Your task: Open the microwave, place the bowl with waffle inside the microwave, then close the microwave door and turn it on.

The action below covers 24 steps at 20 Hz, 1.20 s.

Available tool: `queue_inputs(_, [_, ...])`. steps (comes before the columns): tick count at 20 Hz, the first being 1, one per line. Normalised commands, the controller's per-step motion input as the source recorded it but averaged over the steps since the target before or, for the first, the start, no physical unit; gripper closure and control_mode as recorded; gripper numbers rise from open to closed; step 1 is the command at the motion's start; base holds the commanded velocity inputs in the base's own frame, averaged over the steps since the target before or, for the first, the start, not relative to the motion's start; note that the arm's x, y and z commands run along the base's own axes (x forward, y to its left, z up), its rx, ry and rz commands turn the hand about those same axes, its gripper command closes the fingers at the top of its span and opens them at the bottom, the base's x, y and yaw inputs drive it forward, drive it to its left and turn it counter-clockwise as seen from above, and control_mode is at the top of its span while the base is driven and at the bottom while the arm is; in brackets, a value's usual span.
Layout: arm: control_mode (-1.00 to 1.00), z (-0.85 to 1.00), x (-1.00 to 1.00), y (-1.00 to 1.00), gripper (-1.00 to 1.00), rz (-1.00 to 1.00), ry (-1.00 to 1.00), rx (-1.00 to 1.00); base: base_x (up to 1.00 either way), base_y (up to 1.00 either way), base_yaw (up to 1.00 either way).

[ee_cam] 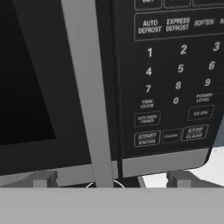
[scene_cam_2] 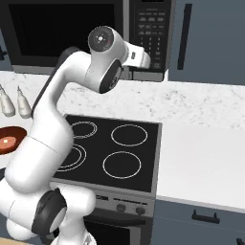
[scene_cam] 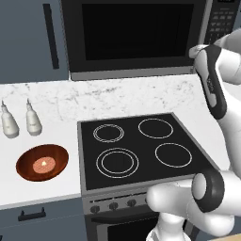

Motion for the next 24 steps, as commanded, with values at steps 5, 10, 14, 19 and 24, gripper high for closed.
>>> queue_inputs(5, [-1.00,0.05,0.06,0.00,-1.00,-0.06,-0.07,0.00,0.00,0.00,0.00])
queue_inputs(10, [-1.00,0.00,0.00,0.09,-1.00,0.00,-0.16,0.00,0.00,0.00,0.00])
queue_inputs(14, [-1.00,0.00,0.35,0.01,-1.00,0.00,-0.06,0.00,0.00,0.00,0.00])
queue_inputs(19, [-1.00,0.00,0.51,0.00,-1.00,0.00,0.00,0.01,0.00,0.00,0.00])
queue_inputs(24, [-1.00,0.00,0.54,-0.03,-1.00,0.00,0.00,0.02,0.00,0.00,0.00])
